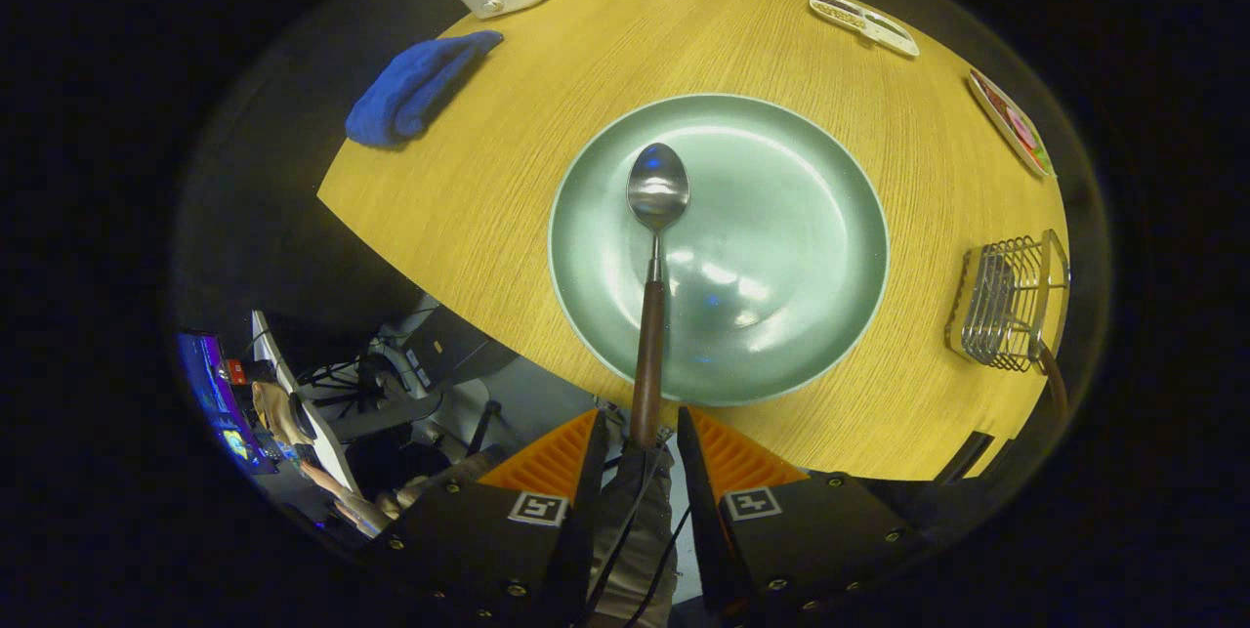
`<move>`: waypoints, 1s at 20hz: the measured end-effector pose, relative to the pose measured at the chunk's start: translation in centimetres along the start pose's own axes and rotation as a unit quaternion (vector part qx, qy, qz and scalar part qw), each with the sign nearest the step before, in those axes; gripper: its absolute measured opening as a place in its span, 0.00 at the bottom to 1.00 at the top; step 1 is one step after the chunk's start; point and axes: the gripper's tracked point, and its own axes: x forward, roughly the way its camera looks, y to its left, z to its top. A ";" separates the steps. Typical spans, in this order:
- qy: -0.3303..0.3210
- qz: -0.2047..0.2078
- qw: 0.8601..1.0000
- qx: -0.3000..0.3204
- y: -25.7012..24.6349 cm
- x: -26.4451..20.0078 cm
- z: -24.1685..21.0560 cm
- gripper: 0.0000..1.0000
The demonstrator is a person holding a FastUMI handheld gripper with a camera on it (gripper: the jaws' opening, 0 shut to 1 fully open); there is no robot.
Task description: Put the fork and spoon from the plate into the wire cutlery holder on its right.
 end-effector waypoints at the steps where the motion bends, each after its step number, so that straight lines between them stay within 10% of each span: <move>1: 0.005 0.005 1.000 0.004 0.1 0.3 0.0 0.44; 15: 0.006 0.017 0.999 0.028 0.8 1.3 1.2 0.44; 16: 0.007 0.011 0.999 0.030 0.4 2.2 0.4 0.18; 19: -0.019 0.009 0.999 0.033 0.0 1.8 0.8 0.21; 20: -0.020 0.009 1.000 0.023 -0.3 1.0 0.9 0.06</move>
